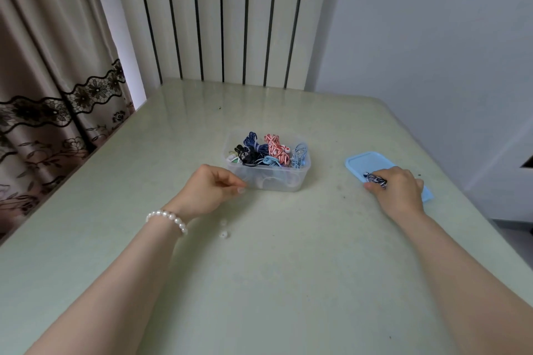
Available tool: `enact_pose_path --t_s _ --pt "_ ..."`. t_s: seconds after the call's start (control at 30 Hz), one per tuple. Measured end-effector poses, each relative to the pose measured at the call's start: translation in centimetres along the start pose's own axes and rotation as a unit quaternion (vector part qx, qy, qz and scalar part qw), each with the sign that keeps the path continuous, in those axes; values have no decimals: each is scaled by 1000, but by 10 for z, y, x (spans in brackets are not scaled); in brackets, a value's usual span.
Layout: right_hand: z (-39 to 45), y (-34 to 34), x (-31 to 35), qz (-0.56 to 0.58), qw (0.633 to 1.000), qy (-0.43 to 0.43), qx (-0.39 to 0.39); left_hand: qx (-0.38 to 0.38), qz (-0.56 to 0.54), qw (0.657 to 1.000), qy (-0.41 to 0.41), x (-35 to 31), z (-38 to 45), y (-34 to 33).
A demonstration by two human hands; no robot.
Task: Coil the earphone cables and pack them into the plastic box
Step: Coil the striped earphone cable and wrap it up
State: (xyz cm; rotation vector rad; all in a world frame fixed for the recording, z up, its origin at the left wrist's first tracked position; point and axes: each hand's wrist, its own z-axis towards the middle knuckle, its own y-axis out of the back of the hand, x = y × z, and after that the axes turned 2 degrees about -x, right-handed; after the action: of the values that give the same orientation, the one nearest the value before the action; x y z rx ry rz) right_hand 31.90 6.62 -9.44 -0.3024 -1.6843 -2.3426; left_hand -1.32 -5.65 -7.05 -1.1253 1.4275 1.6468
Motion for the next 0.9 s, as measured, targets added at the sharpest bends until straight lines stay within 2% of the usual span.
enact_pose_path --t_s 0.1,0.17,0.23,0.27,0.33,0.47,0.53,0.67,0.77,0.9 --pt "-4 7 18 87 994 22 -62 -2 11 1000 11 1 -1 9" --pt "-13 20 41 230 972 14 -49 -5 16 1000 19 3 -1 12" --pt "-24 33 69 389 921 1 24 -9 6 1000 24 5 -2 13" --pt "-29 38 82 433 899 3 70 -7 0 1000 25 5 -2 13" --pt "-37 42 104 461 874 27 150 5 -3 1000 27 6 -3 12" --pt "-56 34 136 531 793 25 298 50 8 998 26 4 -8 11" --pt "-62 23 147 512 793 8 329 71 9 997 27 5 -10 12" --pt "-70 3 157 437 829 -12 349 83 24 996 24 8 -12 15" --pt "-72 -5 161 395 860 -3 322 95 38 995 18 12 -11 20" --pt "-74 -12 166 384 878 49 283 113 80 990 15 12 -9 26"
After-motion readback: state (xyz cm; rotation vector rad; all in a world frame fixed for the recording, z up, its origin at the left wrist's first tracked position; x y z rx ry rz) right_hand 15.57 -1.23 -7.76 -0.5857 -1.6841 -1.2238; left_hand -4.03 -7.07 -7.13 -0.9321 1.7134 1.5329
